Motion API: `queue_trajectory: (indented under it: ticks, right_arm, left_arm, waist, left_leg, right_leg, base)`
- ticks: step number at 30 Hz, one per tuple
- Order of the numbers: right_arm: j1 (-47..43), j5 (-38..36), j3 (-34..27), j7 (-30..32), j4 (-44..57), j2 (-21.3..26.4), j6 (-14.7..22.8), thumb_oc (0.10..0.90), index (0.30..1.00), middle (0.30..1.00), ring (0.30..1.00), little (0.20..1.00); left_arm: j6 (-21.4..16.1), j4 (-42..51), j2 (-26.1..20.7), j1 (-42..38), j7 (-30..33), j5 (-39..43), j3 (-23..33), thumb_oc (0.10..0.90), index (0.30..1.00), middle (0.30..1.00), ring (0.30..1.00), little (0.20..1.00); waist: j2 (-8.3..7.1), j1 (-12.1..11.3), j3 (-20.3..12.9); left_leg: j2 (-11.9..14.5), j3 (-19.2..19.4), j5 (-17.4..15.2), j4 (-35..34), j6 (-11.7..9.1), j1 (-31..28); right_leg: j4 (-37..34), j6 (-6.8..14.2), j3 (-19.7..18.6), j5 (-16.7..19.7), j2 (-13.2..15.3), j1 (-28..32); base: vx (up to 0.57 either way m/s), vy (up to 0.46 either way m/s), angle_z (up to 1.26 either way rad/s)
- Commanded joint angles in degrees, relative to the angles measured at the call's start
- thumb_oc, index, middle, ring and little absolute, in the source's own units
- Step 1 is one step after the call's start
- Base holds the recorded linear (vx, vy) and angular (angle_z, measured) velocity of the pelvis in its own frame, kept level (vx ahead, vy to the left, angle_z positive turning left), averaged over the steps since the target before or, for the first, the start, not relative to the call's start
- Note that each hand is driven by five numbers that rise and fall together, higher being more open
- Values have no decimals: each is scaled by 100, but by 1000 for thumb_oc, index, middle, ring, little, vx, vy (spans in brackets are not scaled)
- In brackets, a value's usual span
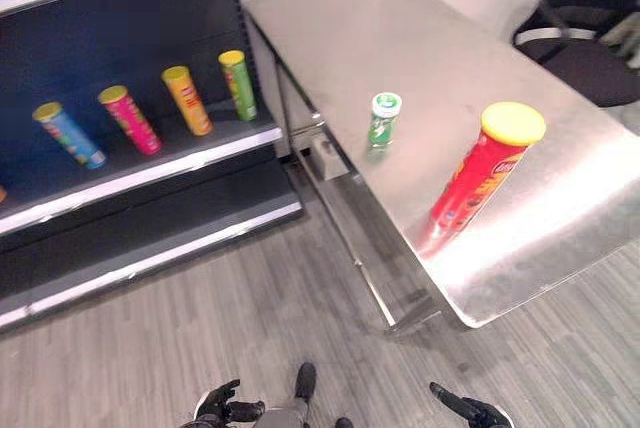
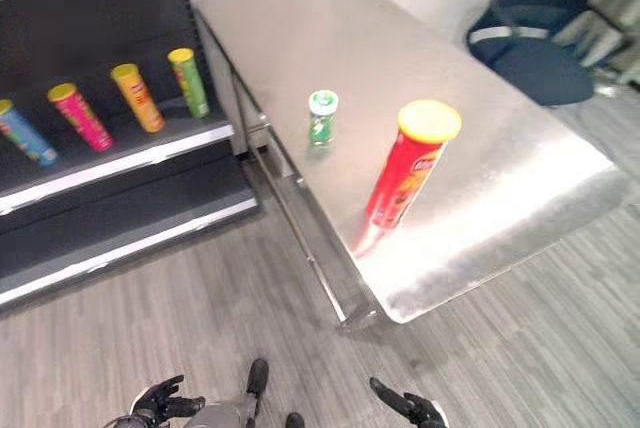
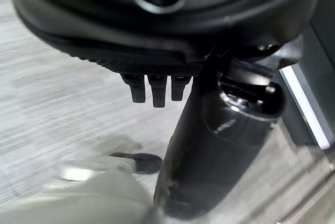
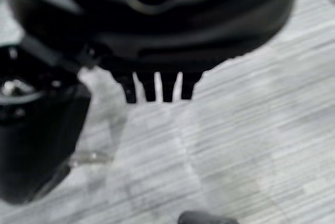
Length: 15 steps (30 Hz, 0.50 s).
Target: Put the goods on the table back onto the shelves and tidy them up.
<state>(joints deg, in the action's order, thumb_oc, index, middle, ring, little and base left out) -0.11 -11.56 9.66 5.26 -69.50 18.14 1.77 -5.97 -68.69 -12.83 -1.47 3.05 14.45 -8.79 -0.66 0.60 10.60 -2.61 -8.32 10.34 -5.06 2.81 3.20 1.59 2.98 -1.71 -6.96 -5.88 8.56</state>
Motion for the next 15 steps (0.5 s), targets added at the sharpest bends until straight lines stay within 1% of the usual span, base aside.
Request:
queue_trajectory:
  ticks: [1,4,5,6,7,8,9,10,11,12,13,14,15]
  right_arm:
    - [-136,12,25,30,157,112,149,800,900,900,900,900]
    - [-173,-11,-20,48,125,80,134,800,900,900,900,900]
    - [-202,-20,-40,42,79,70,119,800,900,900,900,900]
    - [-202,-20,-40,42,79,70,119,800,900,900,900,900]
    - [-213,-20,-55,45,25,62,107,800,900,900,900,900]
    - [-212,-29,-92,56,-47,31,93,800,900,900,900,900]
    - [-195,-22,-130,74,-122,25,86,800,900,900,900,900]
    - [-195,-22,-130,74,-122,25,86,800,900,900,900,900]
    - [-162,-33,-167,69,-191,22,72,800,900,900,900,900]
    - [-70,-106,-337,80,-361,60,55,800,900,900,900,900]
    - [-70,-107,-337,80,-362,60,55,800,900,900,900,900]
    - [-39,-181,-457,104,-472,102,49,800,900,900,900,900]
    - [90,-376,-802,139,-607,225,45,800,900,900,900,900]
  left_arm:
    - [-86,51,-126,-96,50,-8,71,800,900,900,900,900]
    - [-70,24,-169,-138,65,1,89,800,900,900,900,900]
    - [-52,0,-215,-155,67,-4,113,800,900,900,900,900]
    - [-52,0,-215,-156,67,-4,113,800,900,900,900,900]
    - [-41,-37,-236,-157,70,-11,134,800,900,900,900,900]
    - [-41,-79,-269,-167,83,-6,174,800,900,900,900,900]
    - [-48,-110,-284,-163,94,-14,196,800,900,900,900,900]
    - [-49,-110,-284,-163,94,-14,195,800,900,900,900,900]
    - [-49,-132,-296,-169,94,-8,189,800,900,900,900,900]
    - [-68,-149,-312,-216,96,4,198,800,900,900,900,900]
    - [-68,-149,-312,-216,96,4,198,800,900,900,900,900]
    - [-81,-155,-329,-245,101,26,230,800,900,900,900,900]
    - [-103,-111,-360,-210,82,99,295,800,900,900,900,900]
  waist:
    - [-39,-257,-270]
    - [-58,-260,-255]
    - [-64,-253,-224]
    - [-65,-258,-225]
    - [-66,-250,-211]
    - [-68,-271,-181]
    - [-76,-293,-191]
    - [-75,-292,-186]
    - [-87,-281,-205]
    - [-138,-210,-254]
    - [-136,-210,-251]
    - [-170,-178,-284]
    - [-227,-119,-346]
  left_leg:
    - [-22,317,-661,44,-626,81]
    - [-29,431,-754,72,-522,90]
    - [0,556,-800,80,-457,56]
    - [1,561,-801,81,-457,58]
    - [32,627,-820,89,-422,33]
    - [104,717,-843,85,-422,-24]
    - [144,773,-869,77,-438,-61]
    - [144,771,-871,77,-439,-68]
    - [160,785,-877,53,-446,-110]
    - [126,780,-920,47,-459,-144]
    - [127,779,-921,47,-460,-147]
    - [134,824,-944,47,-479,-185]
    - [162,884,-969,28,-507,-263]
  right_leg:
    - [-433,497,76,627,617,-661]
    - [-183,551,10,572,722,-782]
    - [222,610,9,588,748,-999]
    - [230,610,4,584,747,-1005]
    - [439,649,5,573,752,-1102]
    - [572,725,140,637,837,-1225]
    - [470,736,291,693,940,-1248]
    - [468,736,293,692,940,-1240]
    - [356,703,421,759,980,-1310]
    - [12,701,464,848,1006,-1242]
    - [8,701,465,850,1005,-1237]
    - [-193,729,460,908,991,-1174]
    - [-380,739,460,965,943,-1075]
  base:
    - [56,125,-25]
    - [19,107,-21]
    - [-1,87,-20]
    - [3,62,-28]
    - [12,4,-38]
    - [23,-17,-37]
    - [15,-34,-36]
    - [34,-43,-55]
    - [69,-51,-78]
    - [69,-51,-62]
    - [70,-55,-19]
    - [85,-81,23]
    - [104,-100,22]
